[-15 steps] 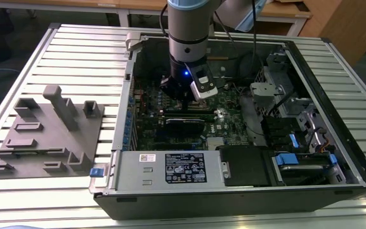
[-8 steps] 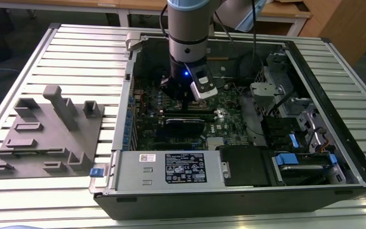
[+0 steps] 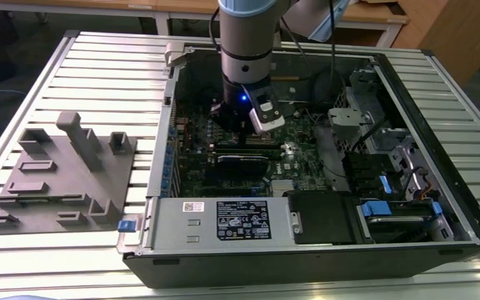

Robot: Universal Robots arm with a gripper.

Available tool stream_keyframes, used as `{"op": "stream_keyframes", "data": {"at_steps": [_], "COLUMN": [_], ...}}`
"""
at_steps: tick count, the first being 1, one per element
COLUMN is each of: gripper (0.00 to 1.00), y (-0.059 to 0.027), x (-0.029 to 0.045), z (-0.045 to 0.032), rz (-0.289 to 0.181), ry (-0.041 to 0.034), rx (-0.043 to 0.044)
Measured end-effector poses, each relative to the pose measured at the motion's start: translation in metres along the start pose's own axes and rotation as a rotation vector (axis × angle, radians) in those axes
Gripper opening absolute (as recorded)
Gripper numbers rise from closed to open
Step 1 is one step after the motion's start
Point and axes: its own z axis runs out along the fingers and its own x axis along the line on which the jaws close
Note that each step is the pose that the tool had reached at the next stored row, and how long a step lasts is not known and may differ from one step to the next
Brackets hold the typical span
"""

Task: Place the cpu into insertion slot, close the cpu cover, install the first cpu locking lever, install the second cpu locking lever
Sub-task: 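Install the second cpu locking lever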

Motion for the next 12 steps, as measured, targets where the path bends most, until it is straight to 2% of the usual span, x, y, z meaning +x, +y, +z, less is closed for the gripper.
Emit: {"op": "stream_keyframes", "data": {"at_steps": [12], "gripper": [0.11], "y": [-0.0004], "x": [0.0039], "z": [0.0024], "rz": [0.0], "ry": [0.0], "rx": [-0.0005]}}
